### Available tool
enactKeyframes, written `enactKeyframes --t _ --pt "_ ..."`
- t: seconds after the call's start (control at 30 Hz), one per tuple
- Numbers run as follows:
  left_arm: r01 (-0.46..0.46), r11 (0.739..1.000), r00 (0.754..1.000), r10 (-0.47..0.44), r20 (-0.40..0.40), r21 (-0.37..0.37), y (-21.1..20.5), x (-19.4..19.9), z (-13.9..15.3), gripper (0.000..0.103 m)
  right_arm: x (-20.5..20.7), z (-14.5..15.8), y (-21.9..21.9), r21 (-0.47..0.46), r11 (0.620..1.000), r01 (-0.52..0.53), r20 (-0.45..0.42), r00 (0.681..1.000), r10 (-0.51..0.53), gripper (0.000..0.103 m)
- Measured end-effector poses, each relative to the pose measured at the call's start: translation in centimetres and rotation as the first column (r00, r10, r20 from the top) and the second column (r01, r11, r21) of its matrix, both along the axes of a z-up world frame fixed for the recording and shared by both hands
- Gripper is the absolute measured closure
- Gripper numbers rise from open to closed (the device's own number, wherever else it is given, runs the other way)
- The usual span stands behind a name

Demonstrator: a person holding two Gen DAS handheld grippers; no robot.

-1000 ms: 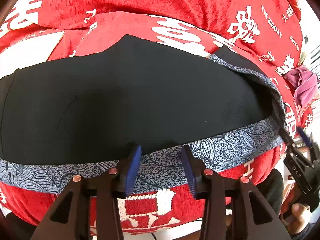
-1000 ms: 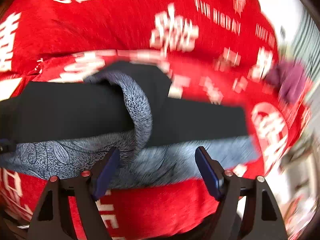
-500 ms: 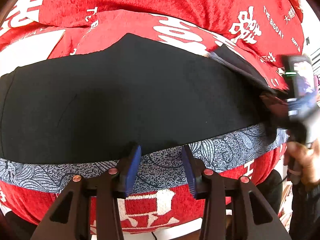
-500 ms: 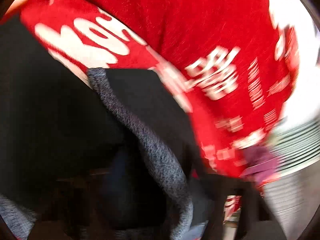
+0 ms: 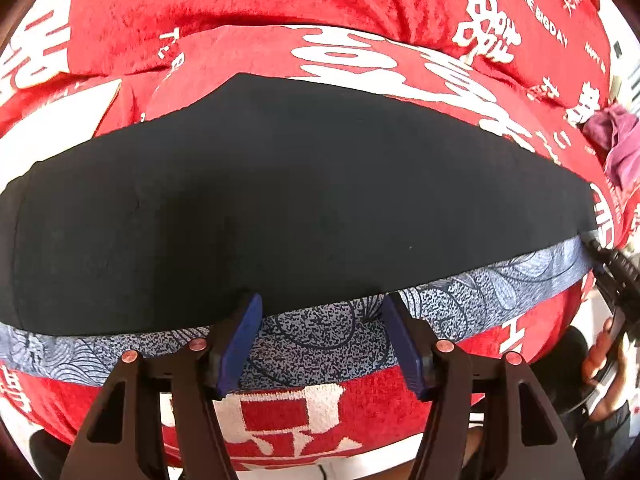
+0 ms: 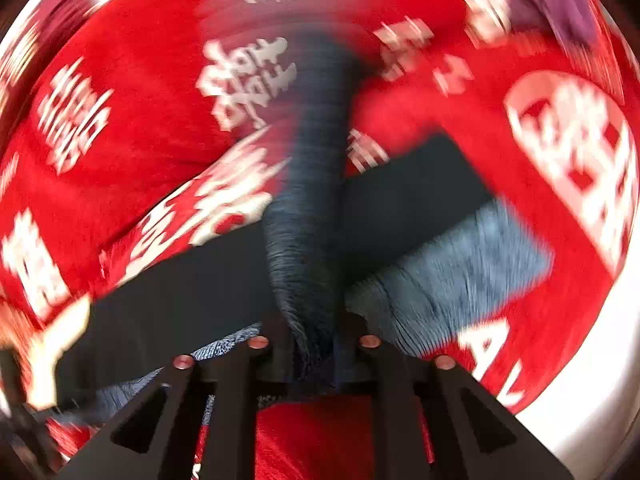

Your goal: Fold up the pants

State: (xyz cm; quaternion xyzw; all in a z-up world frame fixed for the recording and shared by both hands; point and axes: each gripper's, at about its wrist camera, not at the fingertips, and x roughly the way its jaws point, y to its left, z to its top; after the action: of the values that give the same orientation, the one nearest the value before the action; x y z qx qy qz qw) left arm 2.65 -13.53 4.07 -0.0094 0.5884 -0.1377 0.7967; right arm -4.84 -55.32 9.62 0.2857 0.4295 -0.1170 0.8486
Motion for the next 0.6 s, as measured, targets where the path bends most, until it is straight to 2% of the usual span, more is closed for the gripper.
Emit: enactKeyframes --t 0.07,0.13,0.17,0.2,0.27,0.33,0.37,0.43,0.47,0.53,0.6 --pt "-0.006 1.0 1.0 0.006 -0.004 -0.009 0.2 0.1 0.0 0.039 -1.2 -1.1 -1.9 0.089 0.992 0.088 0.048 0.995 -0.092 0.075" --pt "-0.017 1.0 1.0 0.017 -0.011 -0.014 0.3 0.3 0.0 0.039 -1.5 -1.1 -2.8 0.12 0.986 0.115 0.072 0.99 -0.125 0.068" --pt "-0.02 1.0 1.0 0.02 -0.012 -0.011 0.2 0.3 0.0 0.039 -1.6 -0.9 -3.6 0.135 0.982 0.13 0.083 0.986 -0.142 0.056" --pt "-0.021 1.0 1.0 0.021 -0.012 -0.006 0.1 0.4 0.0 0.039 -1.8 -0.8 -4.1 0.146 0.979 0.14 0.097 0.983 -0.155 0.039" --pt "-0.022 1.0 1.0 0.022 -0.012 0.002 -0.1 0.4 -0.1 0.035 -2.0 -0.3 -5.6 0.165 0.969 0.186 0.136 0.968 -0.209 0.023" --pt "-0.021 1.0 1.0 0.021 -0.013 0.009 -0.5 0.4 -0.1 0.033 -2.6 -0.3 -7.5 0.19 0.955 0.229 0.154 0.953 -0.259 0.023" --pt "-0.02 1.0 1.0 0.021 -0.011 0.019 -0.7 0.4 -0.1 0.033 -2.7 -0.5 -8.6 0.219 0.945 0.242 0.157 0.947 -0.279 0.025" --pt "-0.02 0.999 1.0 0.021 -0.014 0.025 -0.8 0.5 -0.1 0.033 -2.6 -1.4 -9.8 0.247 0.937 0.245 0.131 0.95 -0.283 0.069" --pt "-0.022 1.0 1.0 0.022 -0.018 0.022 -0.8 0.5 -0.1 0.033 -2.3 -1.8 -10.4 0.258 0.937 0.234 0.094 0.959 -0.266 0.095" --pt "-0.032 0.999 0.999 0.032 -0.033 0.003 -0.4 0.6 0.1 0.033 -2.7 -1.6 -10.8 0.309 0.924 0.225 0.103 0.958 -0.268 0.096" --pt "-0.047 0.999 0.998 0.046 -0.048 -0.014 -0.2 0.7 0.1 0.033 -3.5 1.1 -10.1 0.282 0.94 0.194 0.167 0.954 -0.247 0.096"
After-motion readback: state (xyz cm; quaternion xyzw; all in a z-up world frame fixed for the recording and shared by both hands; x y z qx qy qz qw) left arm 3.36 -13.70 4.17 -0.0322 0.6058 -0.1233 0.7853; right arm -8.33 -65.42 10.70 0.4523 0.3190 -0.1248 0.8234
